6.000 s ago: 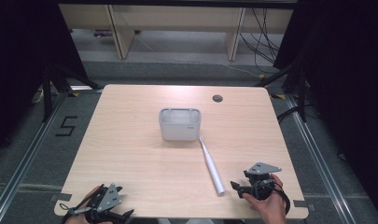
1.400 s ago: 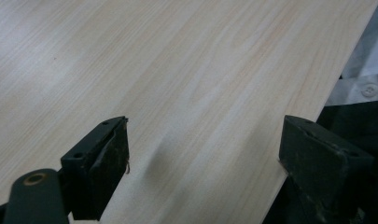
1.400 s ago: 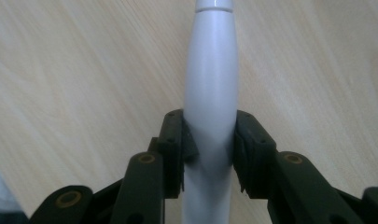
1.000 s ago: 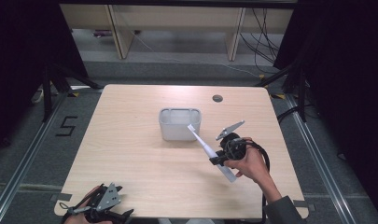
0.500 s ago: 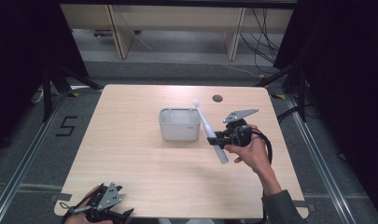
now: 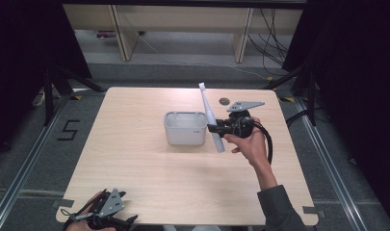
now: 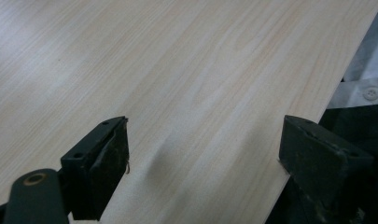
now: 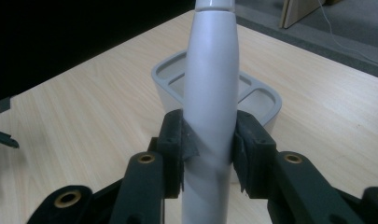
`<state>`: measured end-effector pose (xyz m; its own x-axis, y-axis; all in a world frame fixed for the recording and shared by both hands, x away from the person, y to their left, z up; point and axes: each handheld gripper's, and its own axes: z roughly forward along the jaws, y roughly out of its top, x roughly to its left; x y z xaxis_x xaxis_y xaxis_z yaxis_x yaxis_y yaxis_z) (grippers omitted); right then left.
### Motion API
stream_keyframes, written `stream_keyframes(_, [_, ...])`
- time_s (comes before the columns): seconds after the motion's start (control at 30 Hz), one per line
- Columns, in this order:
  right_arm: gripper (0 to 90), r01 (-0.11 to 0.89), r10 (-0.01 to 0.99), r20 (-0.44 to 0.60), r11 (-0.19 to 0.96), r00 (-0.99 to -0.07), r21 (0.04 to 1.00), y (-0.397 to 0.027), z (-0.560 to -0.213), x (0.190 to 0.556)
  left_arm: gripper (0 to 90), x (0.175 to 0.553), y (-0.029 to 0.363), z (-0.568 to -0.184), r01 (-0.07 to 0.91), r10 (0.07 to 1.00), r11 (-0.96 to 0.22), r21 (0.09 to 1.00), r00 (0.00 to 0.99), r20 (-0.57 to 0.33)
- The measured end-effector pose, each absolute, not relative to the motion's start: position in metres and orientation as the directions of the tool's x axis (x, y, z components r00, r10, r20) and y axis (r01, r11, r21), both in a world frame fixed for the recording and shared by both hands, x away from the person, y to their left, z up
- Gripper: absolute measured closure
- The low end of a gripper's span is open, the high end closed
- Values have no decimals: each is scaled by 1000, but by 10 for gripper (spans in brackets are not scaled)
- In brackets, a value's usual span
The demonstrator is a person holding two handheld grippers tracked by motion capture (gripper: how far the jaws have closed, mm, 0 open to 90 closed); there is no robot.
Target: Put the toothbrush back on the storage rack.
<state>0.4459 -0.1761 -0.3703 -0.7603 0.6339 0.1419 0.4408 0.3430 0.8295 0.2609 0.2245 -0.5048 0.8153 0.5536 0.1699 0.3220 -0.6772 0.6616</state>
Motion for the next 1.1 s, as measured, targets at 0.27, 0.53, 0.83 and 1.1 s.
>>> stream_keyframes(0.27, [665,404,646,125,305,-753,862,-174,-368,459,158,261,225,-504,320,552,-678,662,817,170])
stream_keyframes(0.53, [665,387,651,124,278,-749,879,-168,-360,466,158,261,225,-505,321,557,-673,666,813,171])
stream_keyframes(0.83, [665,360,658,115,249,-744,899,-157,-348,476,158,262,226,-503,308,540,-692,652,821,186])
stream_keyframes(1.1, [665,351,671,121,218,-732,911,-147,-345,489,158,260,224,-504,317,549,-677,664,819,169])
